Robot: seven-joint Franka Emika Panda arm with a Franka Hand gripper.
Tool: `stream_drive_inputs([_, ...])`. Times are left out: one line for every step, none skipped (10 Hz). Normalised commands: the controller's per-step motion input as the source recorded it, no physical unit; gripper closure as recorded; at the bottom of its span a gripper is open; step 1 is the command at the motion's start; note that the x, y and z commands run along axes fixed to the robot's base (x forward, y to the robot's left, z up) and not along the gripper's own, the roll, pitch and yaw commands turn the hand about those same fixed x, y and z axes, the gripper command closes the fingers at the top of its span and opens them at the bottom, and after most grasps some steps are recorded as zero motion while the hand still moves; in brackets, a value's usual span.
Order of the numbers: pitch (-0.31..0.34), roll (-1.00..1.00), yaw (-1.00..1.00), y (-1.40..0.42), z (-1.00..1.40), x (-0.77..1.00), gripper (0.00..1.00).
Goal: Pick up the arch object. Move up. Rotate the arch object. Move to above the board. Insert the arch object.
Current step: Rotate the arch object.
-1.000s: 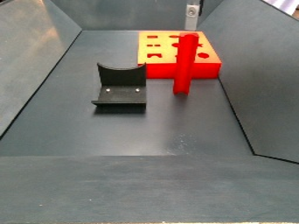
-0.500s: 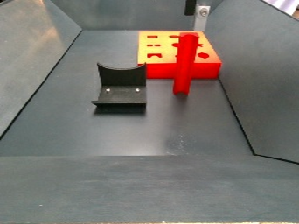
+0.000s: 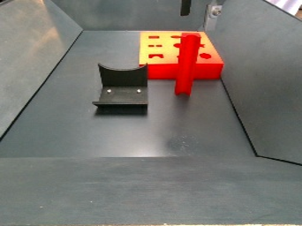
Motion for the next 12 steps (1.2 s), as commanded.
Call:
stream_drive_inputs([0.014,-0.01,1.0,0.01,-0.02,0.04,0.0])
stream_drive_inputs([0.014,-0.01,1.0,0.01,-0.02,0.04,0.0])
stream_drive_inputs([0.015,-0.01,1.0,0.01,-0.02,0.04,0.0])
stream_drive_inputs([0.017,-0.01,1.0,0.01,-0.02,0.04,0.0])
stream_drive_inputs([0.018,-0.01,1.0,0.01,-0.02,0.04,0.0])
stream_drive_inputs([0.019,-0.01,1.0,0.01,-0.02,0.04,0.0])
stream_drive_inputs([0.021,-0.02,1.0,0.01,-0.02,0.04,0.0])
stream_drive_inputs([0.024,-0.02,1.0,0.01,-0.02,0.04,0.0])
stream_drive_inputs([0.026,-0.02,1.0,0.01,-0.02,0.04,0.0])
stream_drive_inputs([0.028,-0.02,1.0,0.01,-0.02,0.04,0.0])
stream_drive_inputs([0.034,-0.03,1.0,0.01,-0.02,0.04,0.0])
stream_drive_inputs([0.037,-0.03,1.0,0.01,-0.02,0.04,0.0])
